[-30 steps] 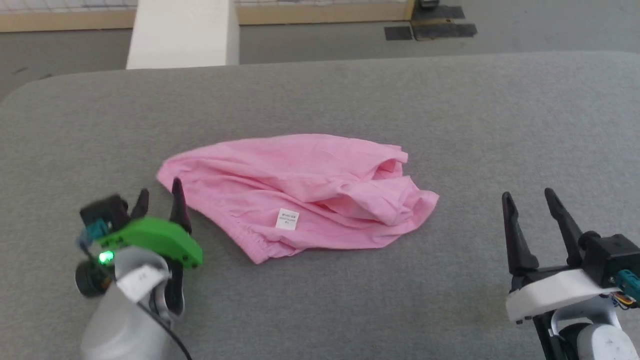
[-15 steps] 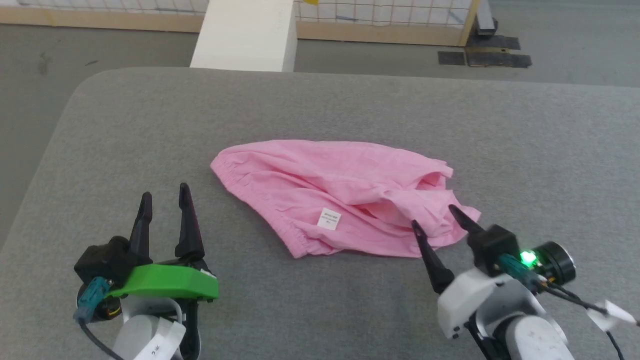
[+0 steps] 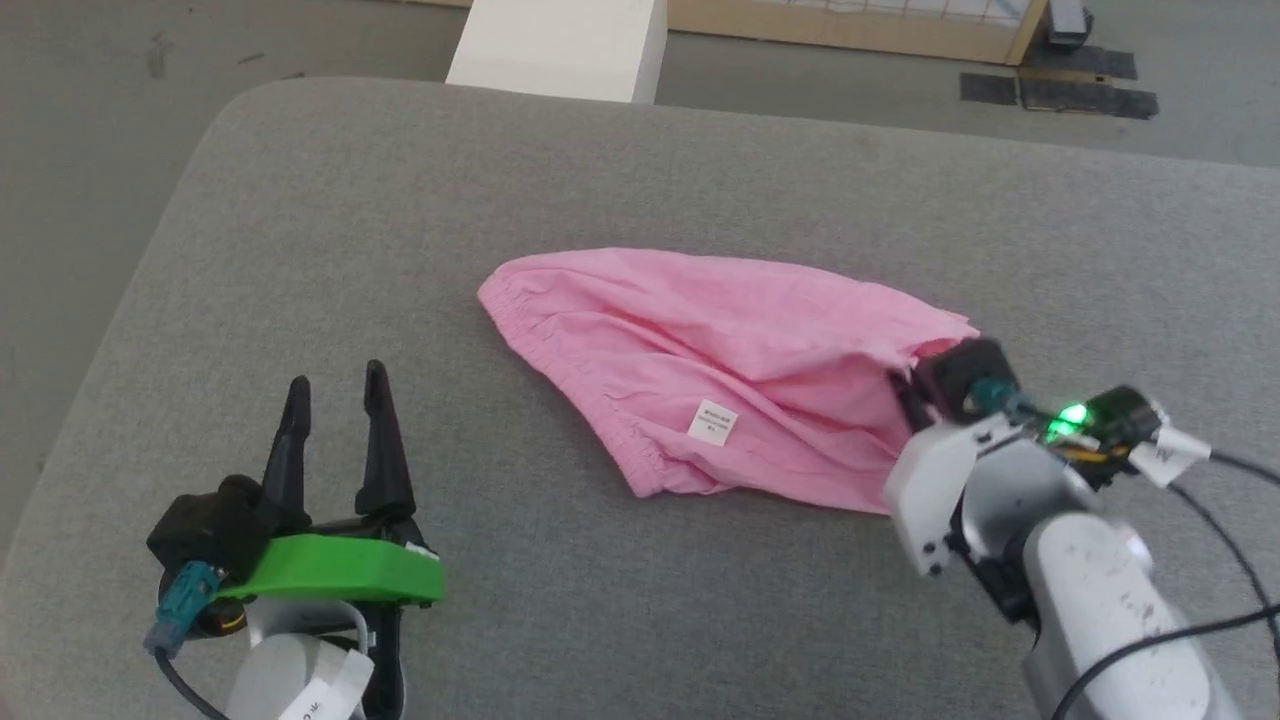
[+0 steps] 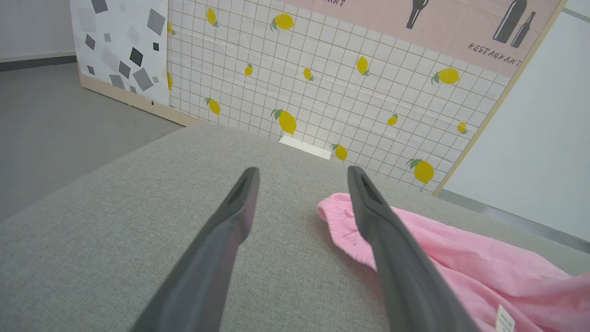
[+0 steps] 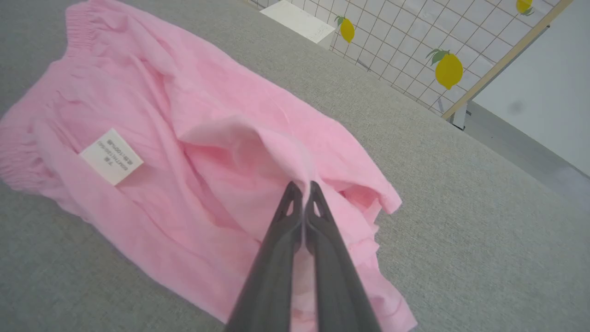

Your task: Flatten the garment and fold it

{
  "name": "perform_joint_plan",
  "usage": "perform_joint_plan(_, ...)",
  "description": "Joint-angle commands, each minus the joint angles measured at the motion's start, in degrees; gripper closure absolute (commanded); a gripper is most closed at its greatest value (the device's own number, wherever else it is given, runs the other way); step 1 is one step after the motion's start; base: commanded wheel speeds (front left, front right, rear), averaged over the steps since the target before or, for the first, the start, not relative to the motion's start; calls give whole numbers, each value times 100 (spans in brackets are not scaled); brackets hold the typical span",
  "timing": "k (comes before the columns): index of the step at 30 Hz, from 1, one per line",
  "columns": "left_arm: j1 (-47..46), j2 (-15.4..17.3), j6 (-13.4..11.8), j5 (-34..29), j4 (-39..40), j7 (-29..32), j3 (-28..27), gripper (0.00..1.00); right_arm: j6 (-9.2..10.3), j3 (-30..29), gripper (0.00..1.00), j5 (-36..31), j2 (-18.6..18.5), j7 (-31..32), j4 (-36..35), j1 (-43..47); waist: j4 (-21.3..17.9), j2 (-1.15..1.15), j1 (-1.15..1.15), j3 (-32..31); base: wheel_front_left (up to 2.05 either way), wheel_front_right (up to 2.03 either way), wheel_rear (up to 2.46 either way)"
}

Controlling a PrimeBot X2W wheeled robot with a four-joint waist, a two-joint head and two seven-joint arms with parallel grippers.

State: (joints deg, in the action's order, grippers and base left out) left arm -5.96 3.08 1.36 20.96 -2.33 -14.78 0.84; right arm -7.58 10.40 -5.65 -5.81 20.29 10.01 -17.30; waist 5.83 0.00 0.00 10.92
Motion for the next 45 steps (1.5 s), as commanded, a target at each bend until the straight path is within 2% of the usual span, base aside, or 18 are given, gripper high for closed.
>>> perform_joint_plan(1, -77, -19, -43, 67, 17, -21, 31, 0, 9, -38, 100, -41, -52, 52, 26, -211, 86, 0, 0, 90, 0, 0, 0)
perform_joint_plan(7, -262, -19, -52, 151, -1, -21, 176, 0, 9, -257, 100, -119, -229, 211, 361, -1233, 275, 0, 0, 318, 0, 0, 0)
perform_joint_plan(10, -366, -20, -79, 174, 40, -21, 332, 0, 9, -424, 100, -183, -285, 189, 872, -1858, 415, 0, 0, 461, 0, 0, 0)
perform_joint_plan(11, -399, -20, -82, 186, 45, -21, 378, 0, 9, -472, 64, -205, -299, 151, 1049, -2013, 461, 0, 0, 498, 0, 0, 0)
perform_joint_plan(12, -441, -20, -82, 201, 44, -21, 423, 0, 9, -568, 0, -196, -282, 150, 1295, -2177, 512, 0, 0, 544, 0, 0, 0)
perform_joint_plan(17, -586, -20, -58, 258, 8, -21, 520, 0, 9, -1033, 0, -203, -163, -72, 2006, -2615, 682, 0, 0, 652, 0, 0, 0)
perform_joint_plan(23, -485, -20, -116, 222, 23, -21, 506, 0, 9, -1430, 0, 29, 17, -737, 2124, -2478, 613, 0, 0, 504, 0, 0, 0)
perform_joint_plan(29, -277, -20, -82, 137, -44, -21, 523, 0, 9, -1447, 0, 407, 151, -1690, 1461, -1570, 356, 0, 0, 116, 0, 0, 0)
perform_joint_plan(36, -28, -20, -31, 112, -250, -21, 686, 0, 9, -1540, 0, 733, 272, -2723, 377, 18, -79, 0, 0, -334, 0, 0, 0)
perform_joint_plan(39, 65, -20, 42, 107, -472, -21, 882, 0, 9, -1551, 0, 924, 288, -2984, 139, 593, -251, 0, 0, -504, 0, 0, 0)
perform_joint_plan(45, 39, -20, 239, 127, -1088, 10, 1486, 0, 9, -1532, 0, 1184, 291, -3094, -135, 1334, -491, 0, 0, -666, 0, 0, 0)
